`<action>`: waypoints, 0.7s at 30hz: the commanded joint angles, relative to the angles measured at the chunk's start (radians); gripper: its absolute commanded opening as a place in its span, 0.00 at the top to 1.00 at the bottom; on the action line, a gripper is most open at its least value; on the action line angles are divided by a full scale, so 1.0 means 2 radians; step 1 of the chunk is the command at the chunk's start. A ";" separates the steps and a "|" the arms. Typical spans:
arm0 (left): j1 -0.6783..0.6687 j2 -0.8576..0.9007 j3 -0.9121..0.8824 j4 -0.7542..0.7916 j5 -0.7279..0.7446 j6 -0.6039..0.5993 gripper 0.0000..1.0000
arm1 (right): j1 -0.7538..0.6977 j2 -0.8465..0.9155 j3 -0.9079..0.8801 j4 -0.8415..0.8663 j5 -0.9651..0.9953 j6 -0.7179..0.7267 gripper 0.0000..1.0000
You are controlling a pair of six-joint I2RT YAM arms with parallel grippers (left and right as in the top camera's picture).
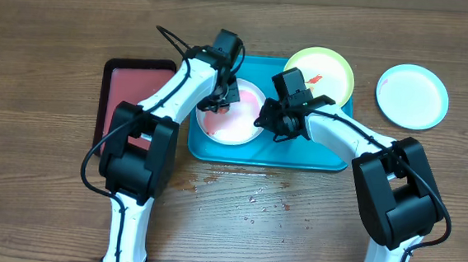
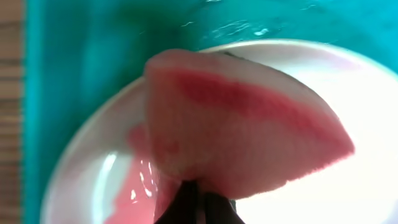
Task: Clean dirty plates on tray and stack at the side
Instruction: 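Scrub the white plate with the sponge while the right gripper holds its rim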
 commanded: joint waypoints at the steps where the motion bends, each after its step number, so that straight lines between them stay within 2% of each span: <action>1: 0.014 0.023 0.001 -0.037 -0.037 0.018 0.96 | 0.002 0.008 -0.002 -0.008 -0.001 -0.002 0.96; 13: -0.004 0.023 0.001 -0.116 0.025 0.068 0.96 | 0.002 0.008 -0.002 -0.008 0.000 0.002 0.96; 21: -0.043 0.023 0.001 -0.108 0.063 0.065 0.96 | 0.002 0.008 -0.002 -0.008 0.000 0.002 0.96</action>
